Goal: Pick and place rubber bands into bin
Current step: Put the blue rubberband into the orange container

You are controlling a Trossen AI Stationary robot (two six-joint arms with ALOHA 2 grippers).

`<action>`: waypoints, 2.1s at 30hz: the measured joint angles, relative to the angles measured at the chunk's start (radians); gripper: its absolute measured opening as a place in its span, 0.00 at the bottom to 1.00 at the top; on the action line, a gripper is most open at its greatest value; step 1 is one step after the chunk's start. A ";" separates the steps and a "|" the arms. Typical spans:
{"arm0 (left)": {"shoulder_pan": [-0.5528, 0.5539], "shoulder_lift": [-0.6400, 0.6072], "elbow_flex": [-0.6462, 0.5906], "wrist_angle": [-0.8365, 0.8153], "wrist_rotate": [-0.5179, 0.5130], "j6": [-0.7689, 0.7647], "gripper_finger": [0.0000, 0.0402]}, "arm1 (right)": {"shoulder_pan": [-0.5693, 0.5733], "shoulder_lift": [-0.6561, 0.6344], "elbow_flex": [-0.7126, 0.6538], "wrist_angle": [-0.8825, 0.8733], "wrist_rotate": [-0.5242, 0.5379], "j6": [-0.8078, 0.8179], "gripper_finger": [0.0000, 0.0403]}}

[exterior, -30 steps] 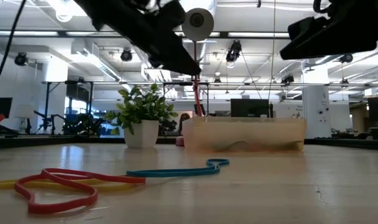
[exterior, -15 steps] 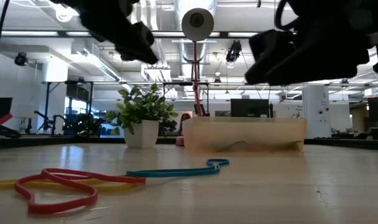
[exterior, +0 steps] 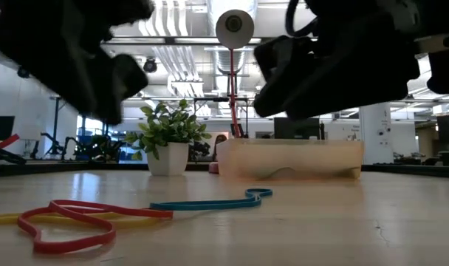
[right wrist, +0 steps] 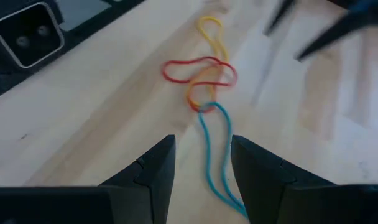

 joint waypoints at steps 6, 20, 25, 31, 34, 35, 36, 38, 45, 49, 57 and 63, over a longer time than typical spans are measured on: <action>-0.028 0.020 0.000 -0.124 -0.001 -0.141 0.35 | -0.002 0.073 0.085 -0.010 -0.066 -0.031 0.36; -0.101 0.014 -0.021 -0.124 -0.001 -0.281 0.35 | -0.023 0.096 0.172 -0.213 -0.090 0.041 0.36; -0.148 0.014 -0.052 -0.020 0.000 -0.317 0.35 | -0.031 0.092 0.145 -0.240 -0.090 0.091 0.36; -0.201 0.013 -0.065 0.064 -0.015 -0.317 0.35 | -0.033 0.091 0.110 -0.226 0.020 0.120 0.36; -0.224 0.013 -0.066 0.057 -0.050 -0.317 0.35 | -0.034 0.091 0.090 -0.175 0.038 0.129 0.36; -0.231 0.013 -0.067 0.049 -0.061 -0.317 0.35 | -0.034 0.091 0.084 -0.153 0.038 0.135 0.36; -0.237 0.013 -0.068 0.043 -0.069 -0.317 0.35 | -0.033 0.093 0.079 -0.134 0.037 0.144 0.36; -0.248 0.013 -0.070 0.042 -0.076 -0.317 0.35 | -0.033 0.103 0.077 -0.105 0.036 0.156 0.36; -0.253 0.013 -0.077 0.043 -0.129 -0.316 0.35 | -0.033 0.186 0.075 0.011 -0.014 0.195 0.36; -0.253 0.013 -0.095 0.045 -0.136 -0.317 0.35 | -0.033 0.215 0.078 0.032 -0.015 0.232 0.36; -0.249 0.013 -0.136 0.043 -0.191 -0.396 0.35 | -0.046 0.244 0.079 0.076 -0.010 0.325 0.36; -0.249 0.011 -0.135 0.057 -0.274 -0.395 0.35 | -0.048 0.298 0.086 0.060 0.005 0.491 0.36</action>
